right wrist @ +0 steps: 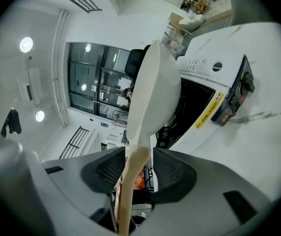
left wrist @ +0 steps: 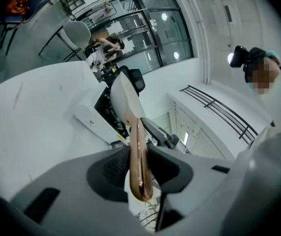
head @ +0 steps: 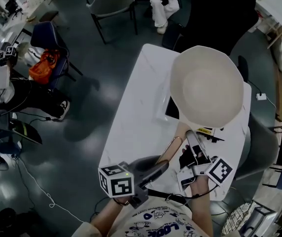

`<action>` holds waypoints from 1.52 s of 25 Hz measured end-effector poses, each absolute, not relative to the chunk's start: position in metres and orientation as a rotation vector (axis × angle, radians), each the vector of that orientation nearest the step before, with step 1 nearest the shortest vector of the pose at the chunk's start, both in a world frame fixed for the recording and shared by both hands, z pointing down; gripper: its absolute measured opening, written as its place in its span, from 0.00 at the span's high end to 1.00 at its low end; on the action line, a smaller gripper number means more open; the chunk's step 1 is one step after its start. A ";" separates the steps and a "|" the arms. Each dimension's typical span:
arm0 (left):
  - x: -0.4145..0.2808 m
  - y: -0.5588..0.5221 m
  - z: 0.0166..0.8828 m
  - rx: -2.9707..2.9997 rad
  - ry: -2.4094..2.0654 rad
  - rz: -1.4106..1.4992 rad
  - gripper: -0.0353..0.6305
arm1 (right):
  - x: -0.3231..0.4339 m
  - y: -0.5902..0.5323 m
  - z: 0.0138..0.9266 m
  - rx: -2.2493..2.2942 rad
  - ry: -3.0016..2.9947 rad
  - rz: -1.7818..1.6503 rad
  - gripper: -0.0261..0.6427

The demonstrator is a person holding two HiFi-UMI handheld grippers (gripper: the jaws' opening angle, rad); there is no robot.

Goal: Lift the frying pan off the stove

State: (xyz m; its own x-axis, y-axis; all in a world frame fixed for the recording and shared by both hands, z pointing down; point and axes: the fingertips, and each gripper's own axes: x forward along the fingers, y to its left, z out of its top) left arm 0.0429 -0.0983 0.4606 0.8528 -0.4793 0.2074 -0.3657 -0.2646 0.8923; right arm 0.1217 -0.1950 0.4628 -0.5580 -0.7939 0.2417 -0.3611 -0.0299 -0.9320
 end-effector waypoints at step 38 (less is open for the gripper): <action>0.041 -0.106 0.457 1.882 -0.639 -0.090 0.76 | 0.092 -0.248 0.473 -1.066 1.888 -1.752 0.69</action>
